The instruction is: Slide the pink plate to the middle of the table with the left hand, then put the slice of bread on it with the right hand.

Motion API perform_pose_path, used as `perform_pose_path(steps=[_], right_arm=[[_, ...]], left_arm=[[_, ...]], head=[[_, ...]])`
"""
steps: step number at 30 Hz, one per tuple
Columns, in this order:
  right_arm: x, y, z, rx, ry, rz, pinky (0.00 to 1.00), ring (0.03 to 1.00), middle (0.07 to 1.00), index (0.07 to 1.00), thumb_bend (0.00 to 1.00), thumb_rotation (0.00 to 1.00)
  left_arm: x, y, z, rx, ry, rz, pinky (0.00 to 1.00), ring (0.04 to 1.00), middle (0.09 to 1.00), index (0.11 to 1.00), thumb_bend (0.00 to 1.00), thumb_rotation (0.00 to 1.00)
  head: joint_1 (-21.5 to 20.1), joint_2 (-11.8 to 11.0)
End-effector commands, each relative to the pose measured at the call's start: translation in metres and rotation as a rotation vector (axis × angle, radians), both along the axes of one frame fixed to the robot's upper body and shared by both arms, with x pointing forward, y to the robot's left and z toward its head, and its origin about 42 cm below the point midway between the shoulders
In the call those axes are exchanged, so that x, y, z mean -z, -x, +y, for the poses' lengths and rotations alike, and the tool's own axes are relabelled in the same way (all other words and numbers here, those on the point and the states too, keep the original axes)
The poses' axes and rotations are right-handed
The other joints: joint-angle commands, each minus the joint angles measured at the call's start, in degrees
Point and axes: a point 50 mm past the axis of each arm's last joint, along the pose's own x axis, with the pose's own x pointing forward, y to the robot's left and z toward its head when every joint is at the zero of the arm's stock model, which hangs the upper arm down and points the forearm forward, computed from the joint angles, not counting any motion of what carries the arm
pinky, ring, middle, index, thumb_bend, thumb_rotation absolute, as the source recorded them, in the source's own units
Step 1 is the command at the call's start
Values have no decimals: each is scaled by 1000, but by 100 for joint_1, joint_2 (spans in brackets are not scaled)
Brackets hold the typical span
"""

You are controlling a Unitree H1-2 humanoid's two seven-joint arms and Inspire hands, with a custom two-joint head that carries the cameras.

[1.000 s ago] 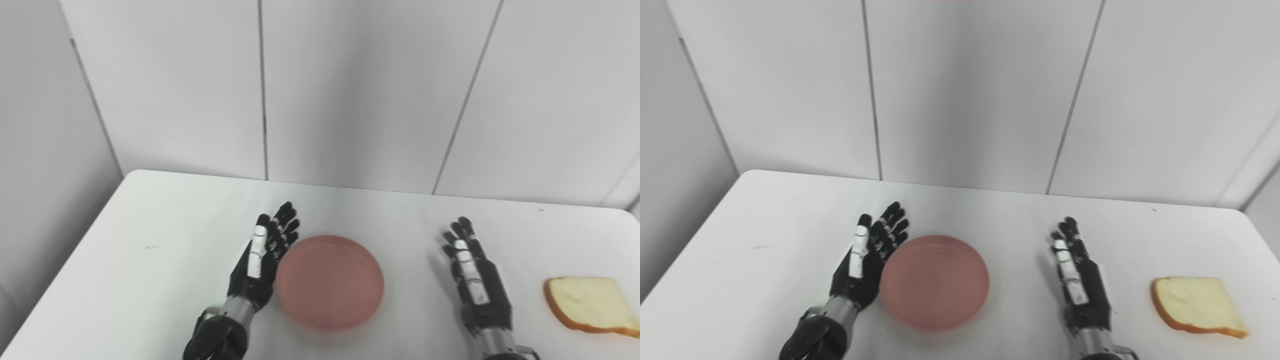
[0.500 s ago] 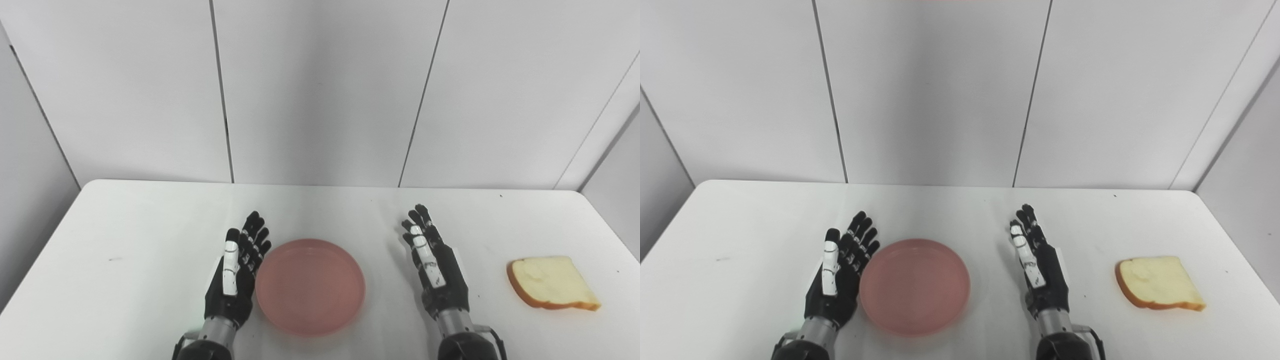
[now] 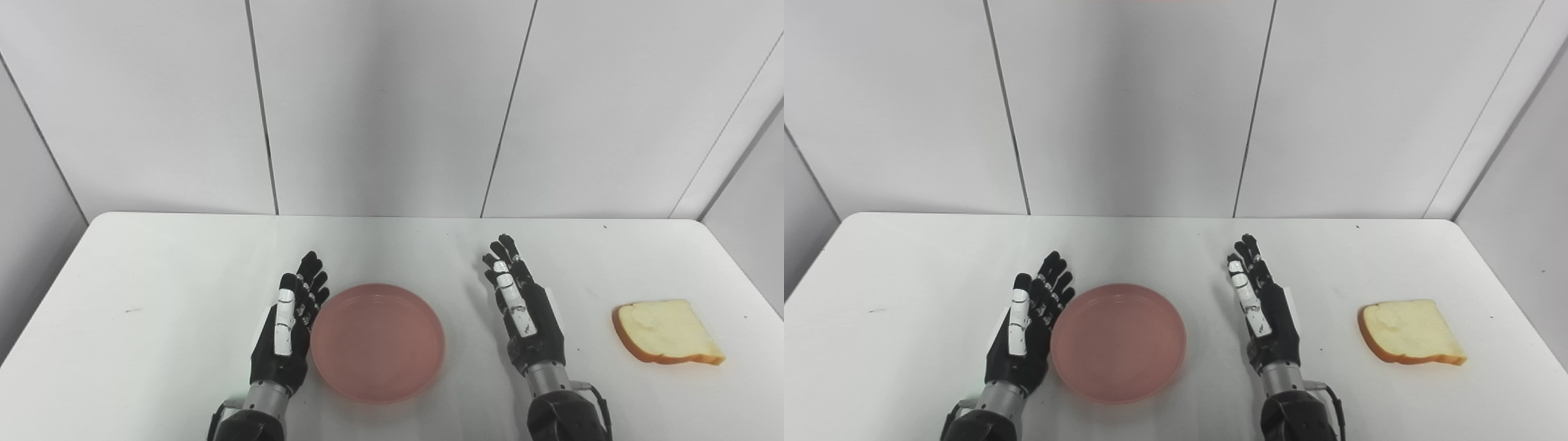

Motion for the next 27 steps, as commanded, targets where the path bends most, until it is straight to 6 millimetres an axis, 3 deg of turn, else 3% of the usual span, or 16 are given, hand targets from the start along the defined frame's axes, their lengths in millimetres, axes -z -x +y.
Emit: perform_pose_path(steps=[1,7,10,12,14,20,27], right_arm=[[-31,-8,-10,-17,84,-113,983,949,954,957,691,680],[-68,-8,-56,-14,304,-169,958,938,928,945,691,646],[-88,-6,-88,-14,492,-162,980,940,919,932,715,671],[-101,-5,-112,-24,619,-156,879,903,906,923,734,689],[-111,-3,-137,-17,709,-140,856,893,901,920,750,695],[-133,7,-197,8,837,-48,869,917,927,920,849,482],[-144,12,-229,-7,1084,146,956,997,987,916,972,367]], left_arm=[[12,4,-5,4,-2,47,1000,991,995,937,679,1000],[9,-1,-7,-10,-17,30,1000,984,983,928,684,1000],[8,-2,-7,-8,-21,31,1000,985,981,925,691,1000],[7,-2,-6,-2,-26,25,1000,983,980,918,682,1000],[7,-3,-4,1,-30,18,1000,983,980,917,680,1000],[6,-6,3,-6,-18,22,999,980,975,919,685,993],[-1,-4,20,-15,-2,28,979,974,979,910,663,972]], head=[[14,23],[8,42],[-74,38],[-126,42],[-182,36],[-512,-18],[-1148,-99]])
